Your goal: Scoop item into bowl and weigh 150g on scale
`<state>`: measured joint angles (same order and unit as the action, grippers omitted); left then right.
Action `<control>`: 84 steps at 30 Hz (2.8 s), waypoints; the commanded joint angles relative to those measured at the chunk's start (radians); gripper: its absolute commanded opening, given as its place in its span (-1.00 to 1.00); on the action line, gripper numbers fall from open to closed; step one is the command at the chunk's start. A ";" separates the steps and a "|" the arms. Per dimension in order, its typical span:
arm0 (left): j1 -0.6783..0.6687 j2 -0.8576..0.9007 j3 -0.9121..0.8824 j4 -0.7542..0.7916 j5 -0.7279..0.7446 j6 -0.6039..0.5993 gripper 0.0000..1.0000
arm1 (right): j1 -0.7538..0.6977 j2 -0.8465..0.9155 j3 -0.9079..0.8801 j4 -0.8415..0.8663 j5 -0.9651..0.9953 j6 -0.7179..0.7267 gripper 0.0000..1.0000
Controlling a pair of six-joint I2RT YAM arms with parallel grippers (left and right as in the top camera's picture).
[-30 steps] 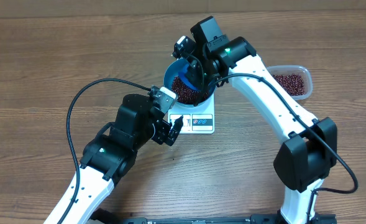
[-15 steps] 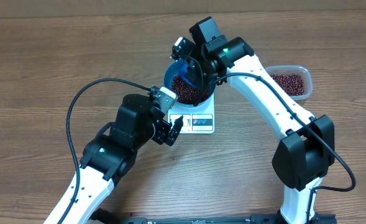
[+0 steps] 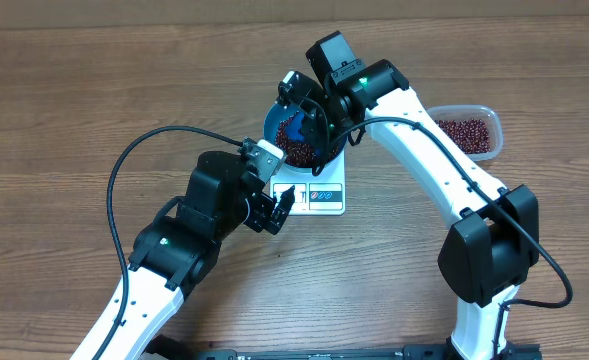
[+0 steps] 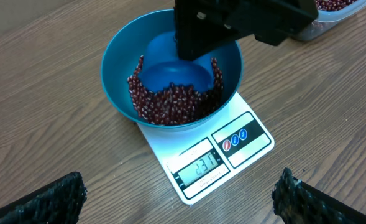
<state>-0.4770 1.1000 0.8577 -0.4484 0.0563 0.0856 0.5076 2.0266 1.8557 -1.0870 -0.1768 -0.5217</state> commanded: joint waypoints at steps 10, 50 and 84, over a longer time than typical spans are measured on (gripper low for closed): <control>0.006 0.003 -0.002 0.004 -0.007 0.023 0.99 | 0.001 -0.001 -0.001 -0.005 -0.080 0.100 -0.93; 0.006 0.003 -0.002 0.011 -0.007 0.023 0.99 | -0.161 -0.006 0.038 0.042 -0.402 0.313 -0.93; 0.005 0.003 -0.002 0.011 -0.003 0.022 0.99 | -0.189 -0.020 0.058 0.042 -0.367 0.278 -0.93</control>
<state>-0.4770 1.1000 0.8577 -0.4442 0.0563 0.0856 0.3252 2.0266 1.8759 -1.0492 -0.5449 -0.2249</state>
